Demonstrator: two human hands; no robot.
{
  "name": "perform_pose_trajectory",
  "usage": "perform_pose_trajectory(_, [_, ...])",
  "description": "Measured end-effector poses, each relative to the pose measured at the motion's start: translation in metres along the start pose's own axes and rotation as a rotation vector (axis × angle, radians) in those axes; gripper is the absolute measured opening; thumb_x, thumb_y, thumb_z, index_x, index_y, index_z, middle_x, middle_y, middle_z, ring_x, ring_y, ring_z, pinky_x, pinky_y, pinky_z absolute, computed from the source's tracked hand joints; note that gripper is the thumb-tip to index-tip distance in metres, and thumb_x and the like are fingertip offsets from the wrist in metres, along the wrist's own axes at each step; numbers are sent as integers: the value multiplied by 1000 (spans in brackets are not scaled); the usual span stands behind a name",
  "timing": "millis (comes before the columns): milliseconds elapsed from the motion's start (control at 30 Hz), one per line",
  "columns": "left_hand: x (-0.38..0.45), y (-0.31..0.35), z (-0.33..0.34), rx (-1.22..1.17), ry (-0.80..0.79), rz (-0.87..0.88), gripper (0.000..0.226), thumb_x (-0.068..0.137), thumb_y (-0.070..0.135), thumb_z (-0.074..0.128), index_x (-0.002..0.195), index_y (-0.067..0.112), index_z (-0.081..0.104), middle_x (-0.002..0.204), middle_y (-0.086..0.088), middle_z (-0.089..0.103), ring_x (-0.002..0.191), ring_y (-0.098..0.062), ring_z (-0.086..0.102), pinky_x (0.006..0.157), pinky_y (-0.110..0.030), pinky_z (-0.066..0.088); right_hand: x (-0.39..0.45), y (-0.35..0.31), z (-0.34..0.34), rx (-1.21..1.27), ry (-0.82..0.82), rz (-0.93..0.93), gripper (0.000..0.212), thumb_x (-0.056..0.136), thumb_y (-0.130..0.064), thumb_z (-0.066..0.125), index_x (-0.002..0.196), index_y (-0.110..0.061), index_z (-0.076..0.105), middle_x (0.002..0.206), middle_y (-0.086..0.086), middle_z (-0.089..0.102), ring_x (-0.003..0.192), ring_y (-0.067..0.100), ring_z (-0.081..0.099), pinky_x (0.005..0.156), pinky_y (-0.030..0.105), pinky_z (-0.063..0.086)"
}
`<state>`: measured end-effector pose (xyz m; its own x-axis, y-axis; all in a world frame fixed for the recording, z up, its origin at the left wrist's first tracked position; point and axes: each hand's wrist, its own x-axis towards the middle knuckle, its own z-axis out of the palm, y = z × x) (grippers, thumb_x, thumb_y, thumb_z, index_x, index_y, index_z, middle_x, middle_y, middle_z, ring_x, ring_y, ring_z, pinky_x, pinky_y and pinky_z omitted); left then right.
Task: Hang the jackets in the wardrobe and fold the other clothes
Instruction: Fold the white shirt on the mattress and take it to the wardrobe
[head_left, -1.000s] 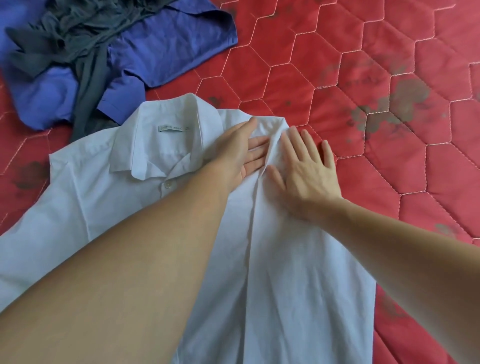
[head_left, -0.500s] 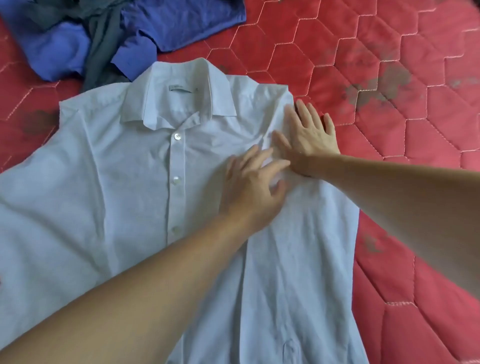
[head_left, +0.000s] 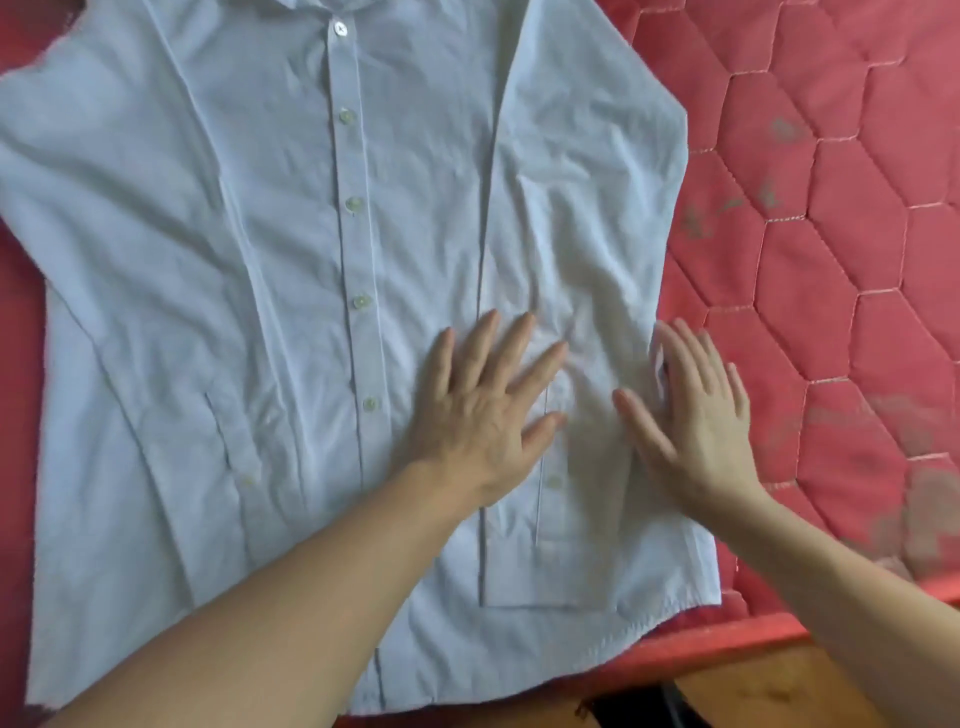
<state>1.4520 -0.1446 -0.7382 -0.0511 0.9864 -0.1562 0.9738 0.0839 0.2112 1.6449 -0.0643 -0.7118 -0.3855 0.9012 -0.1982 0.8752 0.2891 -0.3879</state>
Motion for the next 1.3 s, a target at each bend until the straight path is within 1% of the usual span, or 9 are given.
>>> perform_pose_trajectory(133, [-58,-8,-5,33,-131,67,64,92,59,23,152,36,22,161,-1,21,149,-26,15,117,-51,10,-60,15,7,-191,-42,-1,79,86,-68,34,151,-23,27,160,-2,21,149,17,13,120,45,11])
perform_pose_trajectory(233, [-105,-38,-13,90,-250,94,62,94,61,10,152,41,-3,163,5,-9,150,-20,-11,118,-48,-8,-80,9,0,-151,-40,114,75,86,-62,38,149,-23,29,159,1,24,147,22,18,118,48,17])
perform_pose_trajectory(367, [-182,-77,-25,75,-259,17,60,94,55,29,150,34,31,158,-1,29,147,-24,20,113,-51,14,-103,-18,-2,-92,-97,132,69,86,-41,60,147,-29,30,157,4,22,144,29,22,110,56,25])
perform_pose_trajectory(567, [-275,-113,-21,17,-235,-152,64,93,61,28,151,36,27,161,0,21,149,-22,12,115,-48,14,-122,-22,-3,-148,-217,37,59,81,-37,44,140,-37,41,154,3,28,142,28,25,108,55,27])
perform_pose_trajectory(733, [-276,-123,-34,-331,175,-929,54,94,45,53,144,27,43,154,-5,33,141,-27,29,110,-53,27,-121,-28,-15,183,-48,415,66,86,-55,57,138,-17,42,140,11,43,129,29,39,100,48,36])
perform_pose_trajectory(867, [-261,-139,-53,-696,264,-1362,65,86,38,67,142,15,41,135,-10,49,120,-31,48,91,-40,39,-112,-40,-16,370,-95,741,67,71,-66,70,102,-8,55,92,9,60,81,28,56,68,37,43])
perform_pose_trajectory(1067, [-269,-161,-62,-936,183,-1353,12,83,28,71,80,16,69,80,-4,70,83,-32,66,69,-34,52,-109,-58,-12,444,-183,853,42,74,-39,81,81,-4,58,68,7,52,57,22,45,53,36,42])
perform_pose_trajectory(1200, [-287,-165,-61,-1052,99,-1315,9,86,20,71,86,11,70,77,-7,72,65,-19,67,61,-30,53,-115,-60,-7,532,-127,896,40,70,-27,85,93,-3,63,83,12,66,77,30,63,83,50,56])
perform_pose_trajectory(1300, [-302,-168,-60,-1020,45,-1288,9,86,18,72,84,9,72,73,-7,72,60,-14,64,56,-26,50,-122,-56,-5,561,-94,945,37,68,-14,85,94,0,63,86,16,68,78,35,67,83,49,56])
